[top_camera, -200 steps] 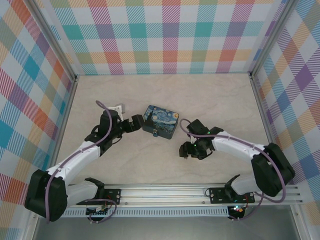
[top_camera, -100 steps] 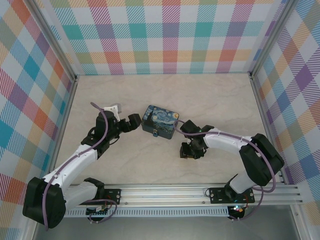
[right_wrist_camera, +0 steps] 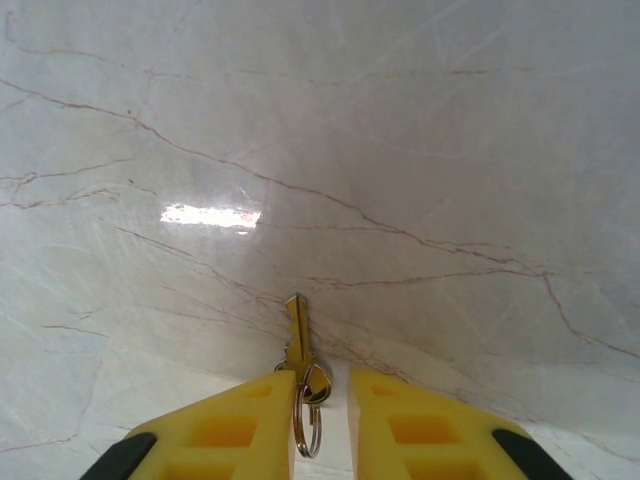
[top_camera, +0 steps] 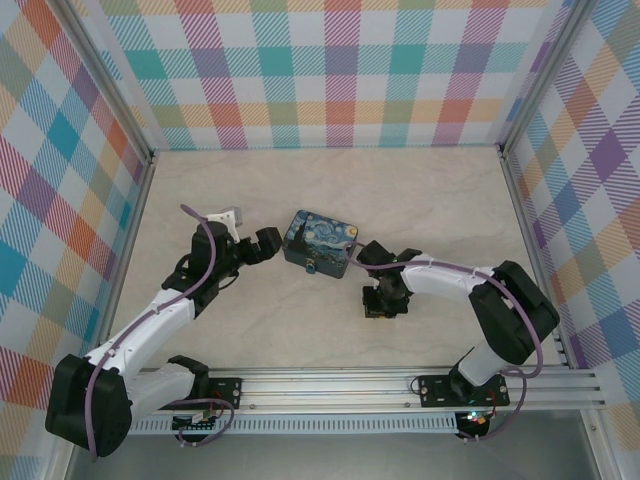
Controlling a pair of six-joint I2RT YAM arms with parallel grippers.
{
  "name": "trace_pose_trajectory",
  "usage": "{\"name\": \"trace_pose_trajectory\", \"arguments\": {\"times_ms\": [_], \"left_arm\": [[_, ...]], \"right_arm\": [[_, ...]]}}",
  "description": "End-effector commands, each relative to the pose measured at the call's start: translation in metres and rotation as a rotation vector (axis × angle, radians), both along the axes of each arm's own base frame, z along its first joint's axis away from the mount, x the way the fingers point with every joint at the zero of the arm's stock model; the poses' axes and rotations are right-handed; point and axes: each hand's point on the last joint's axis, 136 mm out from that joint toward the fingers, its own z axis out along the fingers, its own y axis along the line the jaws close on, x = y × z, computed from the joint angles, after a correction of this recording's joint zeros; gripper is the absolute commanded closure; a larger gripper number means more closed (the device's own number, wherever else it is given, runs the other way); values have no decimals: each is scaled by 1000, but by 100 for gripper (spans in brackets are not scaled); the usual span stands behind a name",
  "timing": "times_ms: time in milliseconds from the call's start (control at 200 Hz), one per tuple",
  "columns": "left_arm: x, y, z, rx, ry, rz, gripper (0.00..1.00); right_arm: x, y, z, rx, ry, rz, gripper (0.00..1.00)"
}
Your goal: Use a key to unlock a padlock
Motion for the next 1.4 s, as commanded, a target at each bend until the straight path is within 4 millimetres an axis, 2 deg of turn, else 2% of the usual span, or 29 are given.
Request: {"name": "trace_pose_trajectory", "arguments": {"times_ms": [0, 180, 390, 555, 700, 900, 1170, 1295, 1395], "left_arm": [[1, 3, 2, -4, -5, 6, 0], [2, 2, 1, -4, -1, 2, 0], [-1, 2, 2, -10, 6, -3, 0], [-3, -1, 6, -31, 4, -11, 0], [-4, -7, 18, -74, -14, -40, 0], [-8, -26, 44, -162, -70, -137, 2], [-21, -62, 91, -275, -172, -342, 10], [-32, -83, 107, -298, -204, -446, 16], [-39, -100, 117, -317, -223, -514, 23]], "right_arm": [[-2, 11, -8, 25, 14, 15, 83], [1, 13, -5, 42, -8, 28, 93], [5, 5, 5, 26, -68, 54, 99], [8, 0, 17, 20, -123, 75, 100], [17, 3, 36, 63, -213, 91, 100], [34, 16, 76, 178, -394, 132, 100], [69, 50, 162, 411, -786, 230, 100], [74, 66, 199, 516, -926, 293, 100], [73, 76, 218, 585, -992, 334, 100]]}}
